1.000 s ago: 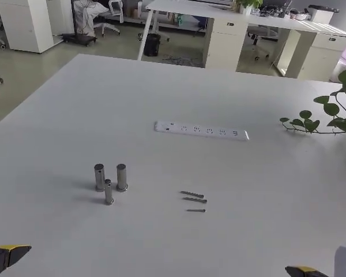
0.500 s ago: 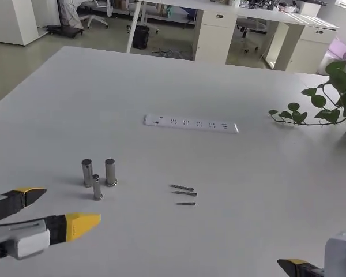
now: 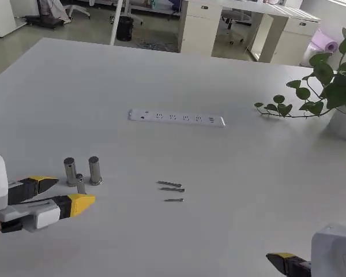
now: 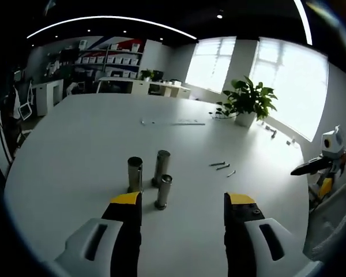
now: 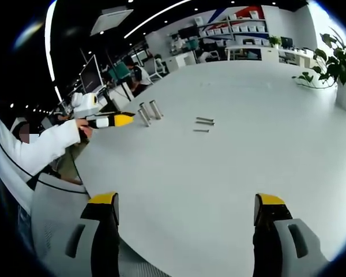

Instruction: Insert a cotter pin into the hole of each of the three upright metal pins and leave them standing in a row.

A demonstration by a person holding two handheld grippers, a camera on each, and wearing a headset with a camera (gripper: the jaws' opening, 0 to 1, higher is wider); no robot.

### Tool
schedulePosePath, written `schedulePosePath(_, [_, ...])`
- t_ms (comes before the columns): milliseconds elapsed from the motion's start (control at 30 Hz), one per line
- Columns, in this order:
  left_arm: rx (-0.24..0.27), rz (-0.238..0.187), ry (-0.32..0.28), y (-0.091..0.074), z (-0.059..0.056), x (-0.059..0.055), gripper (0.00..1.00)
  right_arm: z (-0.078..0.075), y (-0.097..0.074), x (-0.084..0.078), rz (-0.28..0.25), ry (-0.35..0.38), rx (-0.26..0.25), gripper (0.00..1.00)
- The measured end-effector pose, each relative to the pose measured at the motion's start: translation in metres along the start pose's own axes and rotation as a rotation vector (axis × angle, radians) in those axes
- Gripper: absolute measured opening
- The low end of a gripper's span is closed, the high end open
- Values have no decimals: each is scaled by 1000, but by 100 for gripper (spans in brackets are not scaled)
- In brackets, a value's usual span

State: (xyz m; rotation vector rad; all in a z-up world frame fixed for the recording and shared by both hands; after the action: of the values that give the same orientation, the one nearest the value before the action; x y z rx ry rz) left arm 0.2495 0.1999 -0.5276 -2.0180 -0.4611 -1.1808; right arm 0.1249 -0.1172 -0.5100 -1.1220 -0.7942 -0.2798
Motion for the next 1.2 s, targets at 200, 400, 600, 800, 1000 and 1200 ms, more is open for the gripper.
schedulePosePath(200, [42, 27, 4, 18, 9, -7, 43, -1, -1, -2, 15, -6, -9, 96])
schedulePosePath(400, [84, 31, 0, 24, 16, -8, 33, -2, -1, -4, 19, -1, -14, 95])
schedulePosePath(600, [121, 25, 42, 26, 22, -5, 18, -2, -1, -5, 22, 3, -12, 94])
schedulePosePath(800, [107, 19, 70, 29, 19, -3, 9, -1, 0, -4, 19, 2, -10, 94])
schedulePosePath(1000, [133, 25, 106, 29, 18, -3, 7, 0, -1, -3, 11, -1, -7, 93])
schedulePosePath(1200, [205, 37, 109, 26, 14, -5, 7, 2, -2, -3, 3, -7, -1, 92])
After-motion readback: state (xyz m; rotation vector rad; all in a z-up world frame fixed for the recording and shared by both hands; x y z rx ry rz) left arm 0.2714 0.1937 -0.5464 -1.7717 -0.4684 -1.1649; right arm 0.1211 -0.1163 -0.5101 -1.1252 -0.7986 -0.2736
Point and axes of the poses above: the centre of the closed fingertips' face, and the gripper's own axes: y roughly forward along the fingers, z roughly to its left, x roughly out of its top, the point moved 6 cm from there along -y, roughly backward along the fingers, and after that the axes turned 7 degrees about -x, right-handed, at the moved point
